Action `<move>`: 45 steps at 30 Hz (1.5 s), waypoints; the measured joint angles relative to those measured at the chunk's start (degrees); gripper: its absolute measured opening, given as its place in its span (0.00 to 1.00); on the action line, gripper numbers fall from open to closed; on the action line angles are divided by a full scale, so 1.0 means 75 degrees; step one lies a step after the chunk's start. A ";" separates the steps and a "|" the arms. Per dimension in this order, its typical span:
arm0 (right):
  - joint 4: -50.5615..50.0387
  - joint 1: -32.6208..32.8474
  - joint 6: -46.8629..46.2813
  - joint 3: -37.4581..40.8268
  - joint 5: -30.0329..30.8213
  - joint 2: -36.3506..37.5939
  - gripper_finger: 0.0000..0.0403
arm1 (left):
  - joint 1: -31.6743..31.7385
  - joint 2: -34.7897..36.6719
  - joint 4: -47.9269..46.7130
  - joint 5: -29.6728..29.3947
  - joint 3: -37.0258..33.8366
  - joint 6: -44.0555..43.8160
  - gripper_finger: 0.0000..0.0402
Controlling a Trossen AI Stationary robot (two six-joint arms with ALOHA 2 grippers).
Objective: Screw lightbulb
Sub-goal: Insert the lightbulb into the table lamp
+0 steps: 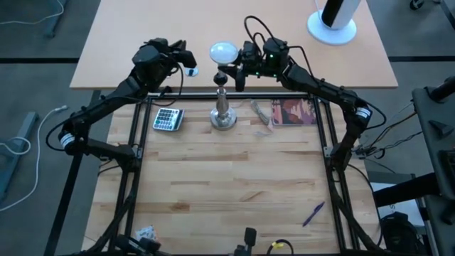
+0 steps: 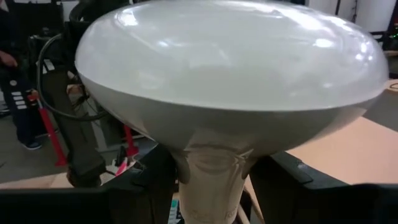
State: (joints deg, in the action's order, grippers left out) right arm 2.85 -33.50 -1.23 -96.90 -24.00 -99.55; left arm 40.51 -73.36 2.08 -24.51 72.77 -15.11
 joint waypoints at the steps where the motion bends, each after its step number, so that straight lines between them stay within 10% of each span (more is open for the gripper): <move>1: 0.0003 0.0000 0.0012 0.0000 0.0002 0.0000 0.41 | 0.0000 0.0000 -0.0001 -0.0001 0.0000 0.0000 0.15; 45: -0.0222 0.0248 0.0364 -0.0312 0.0235 -0.0466 0.41 | 0.0012 -0.0003 -0.0080 0.0011 -0.0006 0.0337 0.15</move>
State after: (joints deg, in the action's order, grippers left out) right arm 1.19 -31.64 1.50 -99.24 -22.24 -103.04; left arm 40.60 -73.38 1.48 -24.43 72.73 -12.59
